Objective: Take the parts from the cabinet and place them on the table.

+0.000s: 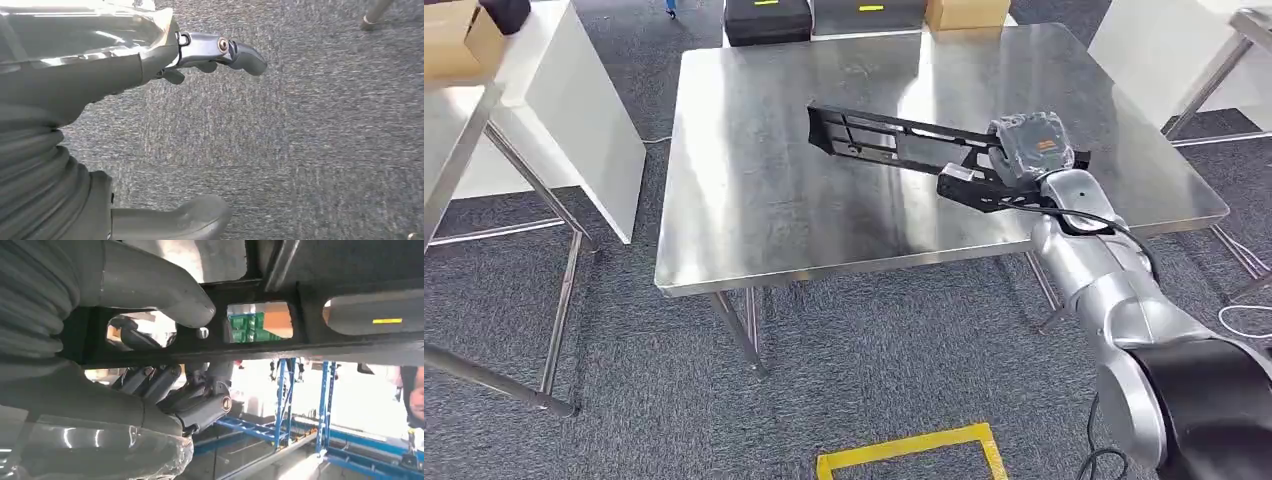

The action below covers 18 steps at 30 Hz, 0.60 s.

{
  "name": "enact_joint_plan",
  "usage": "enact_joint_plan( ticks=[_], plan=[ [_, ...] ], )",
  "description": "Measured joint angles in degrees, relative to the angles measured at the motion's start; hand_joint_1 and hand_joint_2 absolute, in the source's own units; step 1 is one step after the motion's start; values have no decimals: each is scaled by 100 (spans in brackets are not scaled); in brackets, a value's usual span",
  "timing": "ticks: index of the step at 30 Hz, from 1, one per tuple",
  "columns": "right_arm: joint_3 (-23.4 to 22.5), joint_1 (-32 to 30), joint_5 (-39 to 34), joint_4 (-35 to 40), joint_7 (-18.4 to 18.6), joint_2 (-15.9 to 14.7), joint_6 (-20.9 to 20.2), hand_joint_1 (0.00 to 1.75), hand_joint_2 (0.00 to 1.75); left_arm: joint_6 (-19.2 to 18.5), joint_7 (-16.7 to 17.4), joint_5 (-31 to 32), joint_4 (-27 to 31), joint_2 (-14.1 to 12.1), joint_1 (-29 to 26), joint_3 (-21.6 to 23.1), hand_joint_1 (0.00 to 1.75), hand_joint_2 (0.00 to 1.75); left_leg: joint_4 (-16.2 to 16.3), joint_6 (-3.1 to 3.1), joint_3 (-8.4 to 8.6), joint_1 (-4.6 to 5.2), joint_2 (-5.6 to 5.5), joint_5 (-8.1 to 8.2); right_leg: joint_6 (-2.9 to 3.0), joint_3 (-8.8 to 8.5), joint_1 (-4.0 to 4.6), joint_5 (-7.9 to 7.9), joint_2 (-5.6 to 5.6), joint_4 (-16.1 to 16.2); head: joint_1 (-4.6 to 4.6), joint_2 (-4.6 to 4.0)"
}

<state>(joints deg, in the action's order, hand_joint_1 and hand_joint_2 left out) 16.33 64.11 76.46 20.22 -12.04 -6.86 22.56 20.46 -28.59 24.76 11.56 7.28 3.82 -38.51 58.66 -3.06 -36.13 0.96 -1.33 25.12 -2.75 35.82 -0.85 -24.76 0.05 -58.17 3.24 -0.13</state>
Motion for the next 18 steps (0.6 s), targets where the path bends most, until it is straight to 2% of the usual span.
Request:
enact_joint_plan(
  ticks=[3,4,5,6,7,8,9,10,11,15,16,17,18],
  plan=[
    [0,-1,0,0,0,0,0,175,175,4,-9,0,0,7,-14,-9,0,175,2,72,18,-32,12,44,103,-26,23,-29,3,0,-2,0],
    [0,1,0,7,0,2,0,175,175,7,-13,2,9,-17,-8,-9,0,175,39,102,-11,-47,16,84,132,-89,-71,-22,7,30,-11,0],
    [0,7,0,9,0,7,2,175,175,9,-22,2,9,0,-6,-9,0,175,192,151,-63,-50,32,137,176,-139,-74,-59,7,35,-4,0],
    [0,11,-2,9,0,4,2,175,175,9,-24,7,9,4,-8,-9,0,175,533,203,-230,-85,40,265,224,-190,-78,-92,0,35,33,0],
    [0,11,0,9,0,15,2,175,175,7,-26,13,9,2,-12,-11,0,175,959,250,-465,-123,50,405,250,-234,-78,-122,0,35,18,0],
    [0,7,0,7,0,26,0,175,175,7,-26,15,9,2,-18,-11,0,175,1405,292,-742,-156,58,524,247,-281,-78,-171,2,33,26,0],
    [0,-7,0,4,0,31,0,175,175,7,-26,17,9,2,-27,-11,0,175,1679,314,-948,-178,70,544,238,-332,-82,-217,5,33,26,0],
    [0,-21,7,4,0,31,0,175,175,4,-28,24,9,2,-36,-11,0,175,1717,329,-1067,-196,88,430,227,-405,-89,-274,11,33,24,0],
    [0,-31,11,4,0,31,0,175,175,2,-33,39,9,0,-40,-11,0,175,1607,333,-1059,-207,93,298,214,-452,-94,-311,15,33,28,0],
    [0,-34,13,4,0,31,0,175,175,2,-35,42,9,0,-42,-11,0,175,1557,334,-1049,-209,93,248,211,-467,-97,-322,16,33,28,0],
    [0,-37,17,4,0,31,0,175,175,0,-48,57,9,-4,-48,-11,0,175,612,320,-715,-218,110,-426,162,-657,-119,-460,21,36,24,0],
    [-13,24,20,9,2,11,-2,175,175,-15,-79,101,7,-13,-26,-7,0,175,21,158,-339,-104,134,-360,30,-777,-68,-559,14,195,31,0],
    [-22,10,28,11,2,-11,0,175,175,-7,-94,101,7,-11,-30,-7,0,175,-44,93,-310,-96,140,-341,-62,-848,-37,-491,14,157,11,0]
  ],
)
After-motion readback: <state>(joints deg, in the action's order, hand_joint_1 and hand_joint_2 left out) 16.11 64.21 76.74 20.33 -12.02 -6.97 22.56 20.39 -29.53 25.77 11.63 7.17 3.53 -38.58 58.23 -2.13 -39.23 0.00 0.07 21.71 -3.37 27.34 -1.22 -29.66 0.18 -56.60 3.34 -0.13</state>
